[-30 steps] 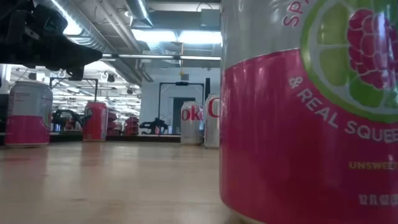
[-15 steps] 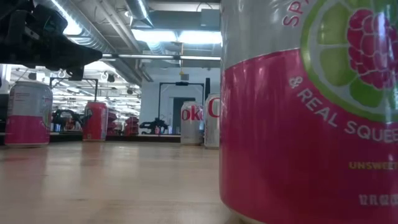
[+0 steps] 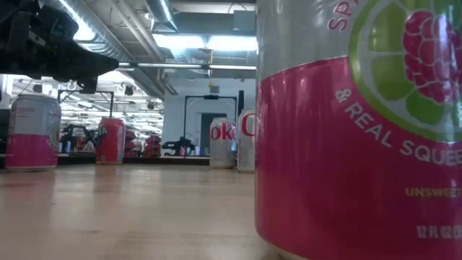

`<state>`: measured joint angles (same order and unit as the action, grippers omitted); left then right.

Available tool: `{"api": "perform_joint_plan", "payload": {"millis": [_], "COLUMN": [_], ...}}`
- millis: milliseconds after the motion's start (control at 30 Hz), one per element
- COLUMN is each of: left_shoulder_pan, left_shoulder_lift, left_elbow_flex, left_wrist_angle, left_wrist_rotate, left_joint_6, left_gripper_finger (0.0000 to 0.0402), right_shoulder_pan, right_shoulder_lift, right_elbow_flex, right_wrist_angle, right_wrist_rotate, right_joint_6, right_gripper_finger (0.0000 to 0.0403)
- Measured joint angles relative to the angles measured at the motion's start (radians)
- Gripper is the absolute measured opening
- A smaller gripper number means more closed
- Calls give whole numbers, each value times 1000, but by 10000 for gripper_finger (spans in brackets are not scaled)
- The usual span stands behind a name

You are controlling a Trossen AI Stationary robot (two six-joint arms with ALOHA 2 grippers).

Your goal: Place canned beverage on shelf

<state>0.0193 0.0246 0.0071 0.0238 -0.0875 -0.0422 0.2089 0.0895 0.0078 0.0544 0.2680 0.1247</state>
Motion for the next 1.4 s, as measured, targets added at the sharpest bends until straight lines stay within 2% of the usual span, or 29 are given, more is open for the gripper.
{"api": "perform_joint_plan", "payload": {"millis": [200, 467, 667, 833, 1100, 1200, 1400], "left_shoulder_pan": [0, 0, 0, 2, 42, 46, 77], "left_shoulder_lift": [0, 0, 49, 302, 751, 866, 1014], "left_elbow_flex": [0, 0, 0, 20, 262, 326, 448], "left_wrist_angle": [76, 437, 566, 717, 755, 757, 746], "left_wrist_rotate": [-32, -72, -92, -208, -184, -184, -205], "left_joint_6": [28, 32, 53, 98, 200, 211, 255], "left_gripper_finger": [0, 0, 0, 0, 0, 0, 0], "right_shoulder_pan": [0, 0, 0, 0, -1, -8, -76], "right_shoulder_lift": [0, 0, 0, 6, 6, 7, 6], "right_elbow_flex": [0, -1, -2, -2, -2, -2, -2], "right_wrist_angle": [0, 10, 161, 308, 489, 496, 519], "right_wrist_rotate": [0, 2, 43, 160, 320, 338, 326], "right_joint_6": [0, -8, -86, -169, -365, -387, -392], "right_gripper_finger": [28, 28, 28, 28, 28, 28, 28]}}
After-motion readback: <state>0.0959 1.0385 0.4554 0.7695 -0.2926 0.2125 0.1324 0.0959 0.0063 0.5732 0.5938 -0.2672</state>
